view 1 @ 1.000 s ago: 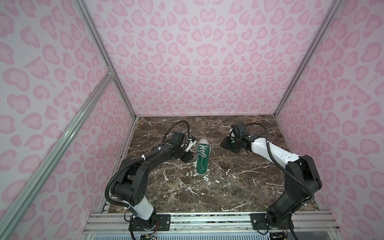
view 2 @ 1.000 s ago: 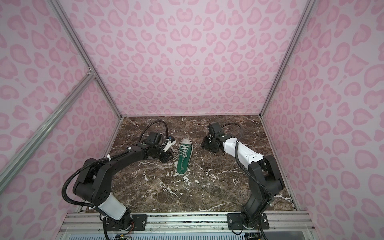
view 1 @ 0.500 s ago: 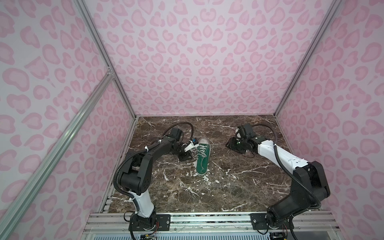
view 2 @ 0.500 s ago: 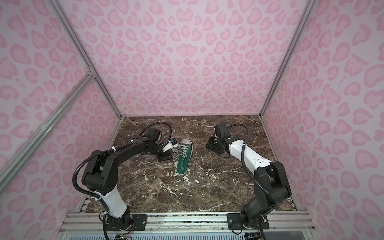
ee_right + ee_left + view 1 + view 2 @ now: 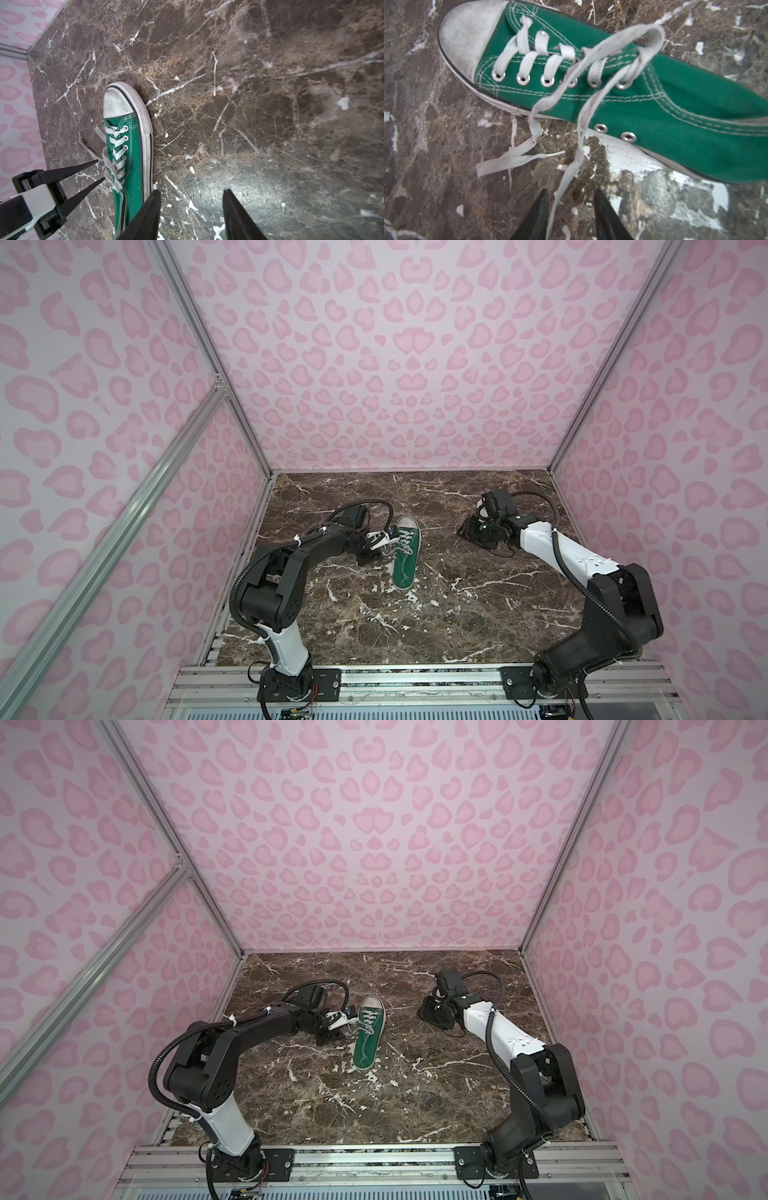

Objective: Tie the shoes

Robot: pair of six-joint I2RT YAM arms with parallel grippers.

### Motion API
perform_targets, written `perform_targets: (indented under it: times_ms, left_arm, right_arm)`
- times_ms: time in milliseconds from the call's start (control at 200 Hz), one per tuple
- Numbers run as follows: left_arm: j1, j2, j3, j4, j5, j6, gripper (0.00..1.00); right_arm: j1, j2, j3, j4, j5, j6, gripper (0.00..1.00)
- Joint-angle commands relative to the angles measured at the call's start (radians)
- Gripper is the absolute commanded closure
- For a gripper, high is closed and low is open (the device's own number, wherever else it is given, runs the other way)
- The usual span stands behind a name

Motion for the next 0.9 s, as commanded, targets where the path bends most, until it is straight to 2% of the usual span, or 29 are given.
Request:
perform_targets:
  times_ms: [0, 405, 420, 475, 745, 895]
  left_arm:
    - [-0.01, 0.016, 0.022, -0.011, 0.008, 0.048, 0.61]
    - [-0.041, 0.1, 0.089, -0.044, -0.022, 0.072, 0.62]
    - [-0.041, 0.102, 0.091, -0.047, -0.024, 0.072, 0.66]
    - [-0.042, 0.108, 0.102, -0.062, -0.023, 0.076, 0.69]
    - [-0.051, 0.111, 0.082, -0.079, -0.025, 0.09, 0.72]
    - [-0.054, 0.115, 0.078, -0.067, -0.045, 0.085, 0.8]
  right_arm:
    - [-0.006, 0.008, -0.012, -0.002, -0.008, -0.013, 0.49]
    - [-0.037, 0.006, -0.034, -0.002, -0.02, -0.025, 0.49]
    - [-0.04, 0.005, -0.036, -0.002, -0.021, -0.025, 0.49]
    - [-0.041, 0.009, -0.036, -0.002, -0.022, -0.024, 0.49]
    - [-0.044, 0.014, -0.028, 0.0, -0.03, -0.028, 0.49]
    - [-0.045, 0.01, -0.029, -0.002, -0.029, -0.026, 0.5]
